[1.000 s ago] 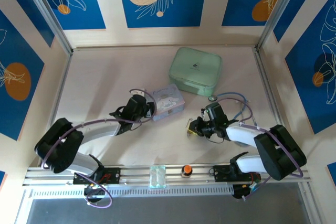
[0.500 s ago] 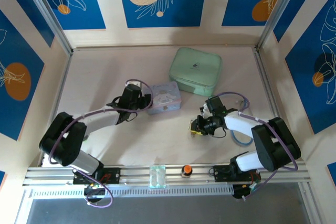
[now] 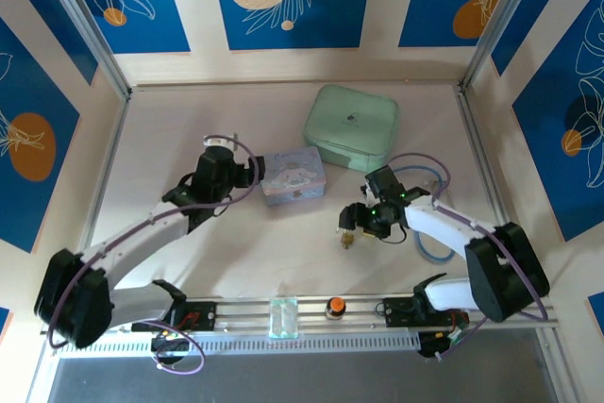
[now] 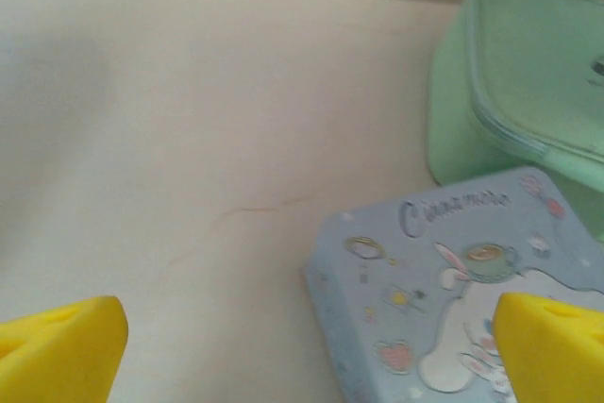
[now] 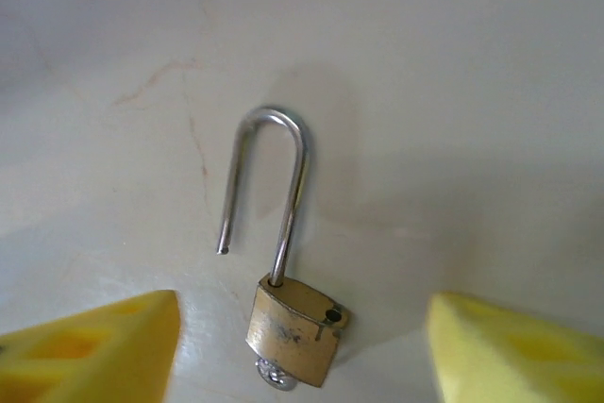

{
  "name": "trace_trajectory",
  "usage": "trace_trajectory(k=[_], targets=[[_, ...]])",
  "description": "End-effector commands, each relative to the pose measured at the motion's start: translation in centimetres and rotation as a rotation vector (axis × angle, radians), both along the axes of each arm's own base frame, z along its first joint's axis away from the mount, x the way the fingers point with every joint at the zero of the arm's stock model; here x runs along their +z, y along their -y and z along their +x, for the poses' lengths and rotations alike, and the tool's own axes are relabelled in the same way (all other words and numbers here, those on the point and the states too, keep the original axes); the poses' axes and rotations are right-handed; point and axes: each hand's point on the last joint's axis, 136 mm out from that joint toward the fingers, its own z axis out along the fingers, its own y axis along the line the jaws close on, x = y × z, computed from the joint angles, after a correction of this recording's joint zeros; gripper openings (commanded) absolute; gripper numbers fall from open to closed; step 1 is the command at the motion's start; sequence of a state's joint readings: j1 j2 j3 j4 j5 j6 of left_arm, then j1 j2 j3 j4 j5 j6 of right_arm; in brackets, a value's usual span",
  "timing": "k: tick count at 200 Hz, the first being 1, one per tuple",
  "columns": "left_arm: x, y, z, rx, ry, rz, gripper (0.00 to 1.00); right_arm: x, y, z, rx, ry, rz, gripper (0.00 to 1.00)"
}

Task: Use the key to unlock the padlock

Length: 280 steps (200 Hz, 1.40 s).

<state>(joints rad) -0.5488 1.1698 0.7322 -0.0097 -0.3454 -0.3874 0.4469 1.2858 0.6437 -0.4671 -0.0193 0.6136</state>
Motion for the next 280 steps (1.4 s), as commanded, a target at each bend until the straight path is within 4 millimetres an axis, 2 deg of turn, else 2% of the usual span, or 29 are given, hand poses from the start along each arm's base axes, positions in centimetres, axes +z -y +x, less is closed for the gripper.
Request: trace_trajectory(k=[1,31,47,65,81,92,115,135,158,168,190,199,206,214,220,224,227,233,248,268,280], targets=[[-1.0,-5.5,-0.4,0.136,0.067,0.276,0.99,3.9,2.4,2.8,-0.013,0.201,-0.164,0.81],[-1.9,-9.9,-1.3,0.246,0.113,0.529,0.99,8.8,5.8,6.8,-0.051,0.473,-0.325,0.84],[-2.7,-11.3,-1.4,0.26,0.139,0.623,0.99,10.2,7.7,8.9,-0.059,0.609,-0.387,0.85],[-4.7,-13.4,-1.0,0.3,0.12,0.587,0.99,10.4,10.0,10.7,-0.082,0.741,-0.413,0.85],[-6.2,-14.2,-0.5,0.31,0.142,0.487,0.99,10.3,12.7,11.6,-0.201,0.8,-0.327,0.86],[-6.0,-14.3,0.0,0.312,0.182,0.467,0.99,10.3,14.3,12.1,-0.277,0.877,-0.262,0.84],[-6.0,-14.3,1.6,0.298,0.225,0.372,0.99,9.1,16.7,12.3,-0.37,1.009,-0.203,0.83],[-5.9,-14.9,2.9,0.304,0.241,0.336,0.99,7.9,17.0,13.1,-0.356,0.996,-0.222,0.83],[-7.3,-15.8,3.5,0.305,0.254,0.279,0.99,8.1,16.8,14.2,-0.352,1.019,-0.201,0.83],[-7.2,-15.7,3.6,0.275,0.266,0.252,0.99,8.1,16.4,14.8,-0.322,1.032,-0.197,0.83],[-7.9,-14.7,3.9,0.211,0.259,0.244,0.99,7.4,14.4,16.0,-0.207,1.029,-0.213,0.83],[-9.0,-14.4,4.2,0.19,0.239,0.249,0.99,6.9,13.3,16.6,-0.152,1.025,-0.242,0.83],[-8.6,-14.3,4.7,0.184,0.267,0.258,0.99,6.3,12.3,17.1,-0.106,1.017,-0.268,0.83],[-9.2,-14.2,4.7,0.179,0.209,0.252,0.99,5.8,11.6,17.8,-0.074,1.006,-0.294,0.84],[-9.4,-14.4,4.9,0.185,0.187,0.256,0.99,5.6,12.0,17.9,-0.085,0.975,-0.278,0.85],[-9.3,-14.4,5.1,0.185,0.195,0.261,0.99,5.6,12.5,18.0,-0.105,0.954,-0.263,0.96],[-9.2,-14.3,5.2,0.184,0.206,0.262,0.99,5.6,12.9,18.2,-0.127,0.943,-0.258,1.0],[-9.2,-14.3,5.2,0.184,0.207,0.26,0.99,5.5,13.6,18.4,-0.16,0.936,-0.256,0.99],[-9.2,-14.3,5.2,0.184,0.207,0.262,0.99,5.6,13.8,18.3,-0.165,0.942,-0.233,0.99],[-9.2,-14.4,5.2,0.187,0.205,0.265,0.99,5.2,13.0,17.9,-0.133,1.002,-0.24,0.99],[-9.3,-14.4,5.1,0.188,0.202,0.264,0.99,4.8,13.1,17.7,-0.137,0.973,-0.257,0.99]])
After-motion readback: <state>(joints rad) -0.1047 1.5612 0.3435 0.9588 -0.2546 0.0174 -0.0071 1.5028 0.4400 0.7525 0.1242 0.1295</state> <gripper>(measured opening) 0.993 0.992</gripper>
